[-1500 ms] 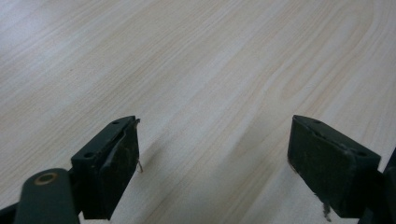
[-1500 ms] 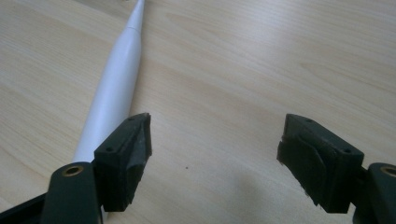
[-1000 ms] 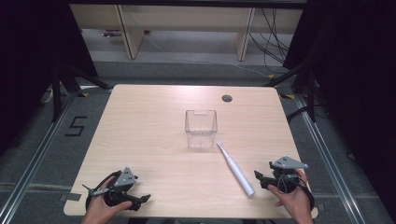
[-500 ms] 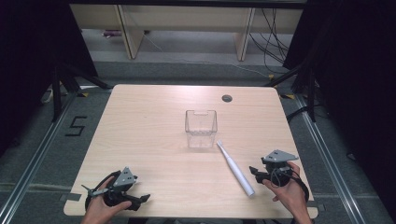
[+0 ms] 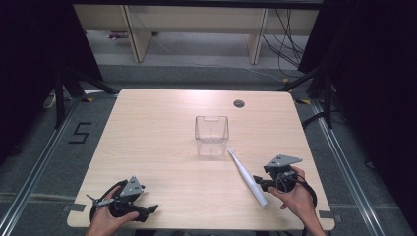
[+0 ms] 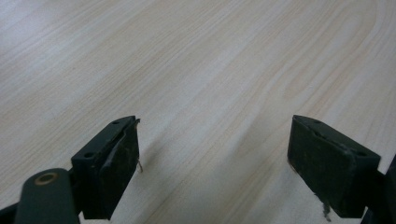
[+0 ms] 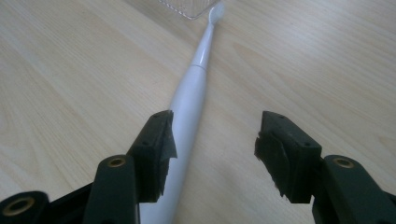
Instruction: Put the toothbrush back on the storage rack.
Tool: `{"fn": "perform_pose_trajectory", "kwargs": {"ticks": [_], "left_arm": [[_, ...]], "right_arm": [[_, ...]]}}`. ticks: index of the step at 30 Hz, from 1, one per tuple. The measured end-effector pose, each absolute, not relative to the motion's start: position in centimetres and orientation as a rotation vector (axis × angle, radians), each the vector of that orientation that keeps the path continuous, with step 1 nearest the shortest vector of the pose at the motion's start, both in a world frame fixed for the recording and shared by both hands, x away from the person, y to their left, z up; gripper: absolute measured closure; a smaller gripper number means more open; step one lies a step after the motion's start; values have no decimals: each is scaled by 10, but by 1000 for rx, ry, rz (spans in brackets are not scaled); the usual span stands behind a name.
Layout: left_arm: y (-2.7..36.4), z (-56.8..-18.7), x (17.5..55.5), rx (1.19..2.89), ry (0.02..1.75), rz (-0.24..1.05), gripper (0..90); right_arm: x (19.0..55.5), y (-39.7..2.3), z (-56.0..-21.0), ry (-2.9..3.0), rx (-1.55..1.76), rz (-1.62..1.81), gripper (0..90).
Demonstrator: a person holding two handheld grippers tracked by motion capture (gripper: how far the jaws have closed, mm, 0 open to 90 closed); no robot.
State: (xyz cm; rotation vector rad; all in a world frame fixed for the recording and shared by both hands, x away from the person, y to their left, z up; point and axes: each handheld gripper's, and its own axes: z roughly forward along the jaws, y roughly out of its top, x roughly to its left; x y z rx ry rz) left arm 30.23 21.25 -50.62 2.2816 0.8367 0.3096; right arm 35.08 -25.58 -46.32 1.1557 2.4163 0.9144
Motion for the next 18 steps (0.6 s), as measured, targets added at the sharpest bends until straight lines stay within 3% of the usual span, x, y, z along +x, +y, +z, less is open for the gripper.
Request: {"fn": "perform_pose_trajectory", "kwargs": {"ticks": [18], "left_arm": [[212,-507,302,2280,843,315,163]], "right_arm": [[375,-221,-467,2553,1108,798,503]]}}
